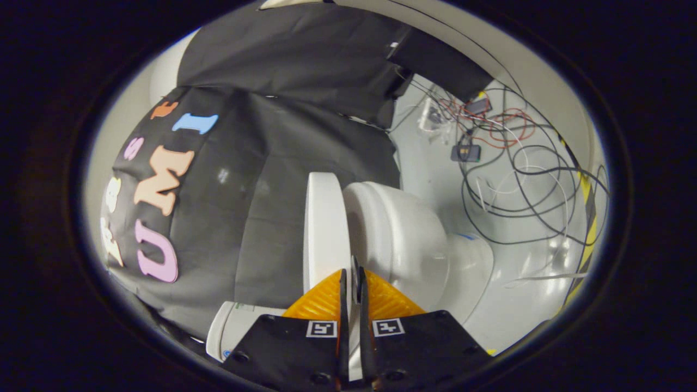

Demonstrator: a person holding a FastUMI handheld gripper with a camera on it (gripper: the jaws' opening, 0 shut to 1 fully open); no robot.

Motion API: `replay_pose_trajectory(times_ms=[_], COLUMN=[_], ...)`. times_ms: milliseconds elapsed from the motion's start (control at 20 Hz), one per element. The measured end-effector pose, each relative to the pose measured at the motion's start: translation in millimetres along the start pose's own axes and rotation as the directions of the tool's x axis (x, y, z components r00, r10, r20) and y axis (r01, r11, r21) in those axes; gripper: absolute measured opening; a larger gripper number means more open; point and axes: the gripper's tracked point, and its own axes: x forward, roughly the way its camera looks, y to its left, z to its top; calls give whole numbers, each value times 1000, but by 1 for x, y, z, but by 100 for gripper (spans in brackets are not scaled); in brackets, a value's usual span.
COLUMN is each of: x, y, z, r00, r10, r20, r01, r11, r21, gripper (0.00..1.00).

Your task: Open the toilet lid.

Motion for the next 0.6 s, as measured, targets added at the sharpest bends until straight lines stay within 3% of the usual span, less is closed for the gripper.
replay_pose_trajectory(times_ms=[300,450,600], x=[-24,-39,-49], y=[81,129,159], z=[-1,-19,-34], r00=[990,975,967], r10=[141,222,246], r20=[5,-34,-71], r01=[-137,-220,-251], r11=[966,917,854], r21=[-220,-333,-455], gripper=[10,9,10])
